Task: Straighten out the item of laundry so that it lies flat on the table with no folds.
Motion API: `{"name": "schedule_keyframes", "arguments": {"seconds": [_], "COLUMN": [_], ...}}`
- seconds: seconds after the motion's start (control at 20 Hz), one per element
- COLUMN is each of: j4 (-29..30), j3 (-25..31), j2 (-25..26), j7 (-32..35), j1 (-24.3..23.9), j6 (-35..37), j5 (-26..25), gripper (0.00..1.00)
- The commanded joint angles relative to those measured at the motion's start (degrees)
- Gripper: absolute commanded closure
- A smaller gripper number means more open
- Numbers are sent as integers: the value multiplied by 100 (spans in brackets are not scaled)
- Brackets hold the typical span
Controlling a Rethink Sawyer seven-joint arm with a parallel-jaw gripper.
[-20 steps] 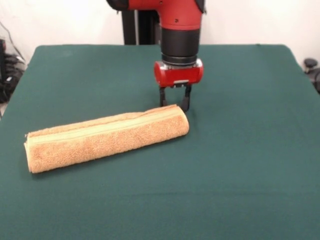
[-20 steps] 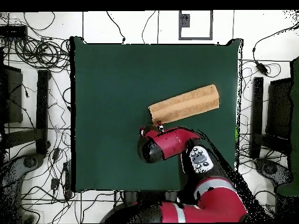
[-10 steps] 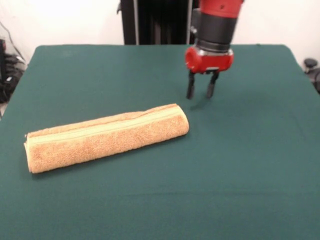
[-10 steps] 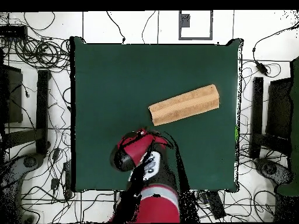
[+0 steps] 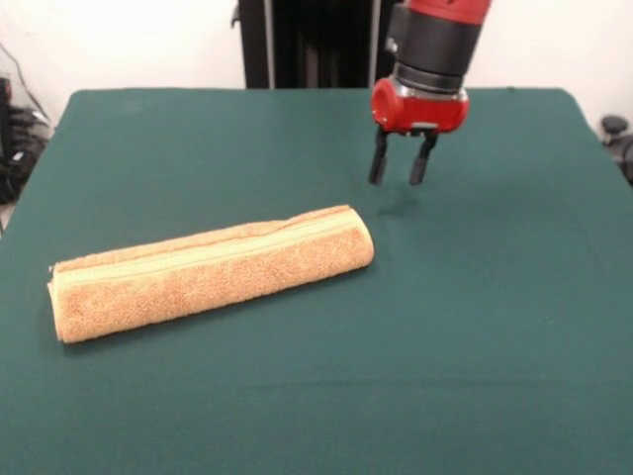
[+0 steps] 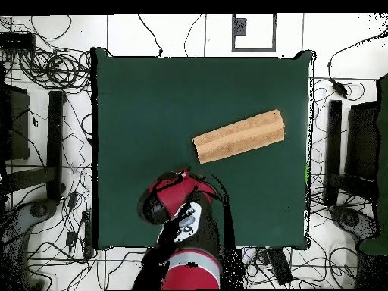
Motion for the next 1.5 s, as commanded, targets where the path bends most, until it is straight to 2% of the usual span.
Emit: {"name": "schedule_keyframes", "arguments": {"seconds": [0.05,0.2,0.4,0.75,0.9,1.05,1.25,1.5], "j4": [612,736,790,762,729,724,982,1196], "j3": [798,1092,1207,795,774,979,1211,1570], "j2": [5,-26,-58,247,317,204,-209,-710], "j7": [761,636,618,1131,1150,927,604,306], "j1": [-819,-1125,-1226,-855,-827,-1001,-1225,-1599], "j6": [527,482,461,-286,-293,335,1007,1970], "j5": [516,528,525,622,678,804,888,1230], "gripper": [0,0,0,0,0,0,0,0]}}
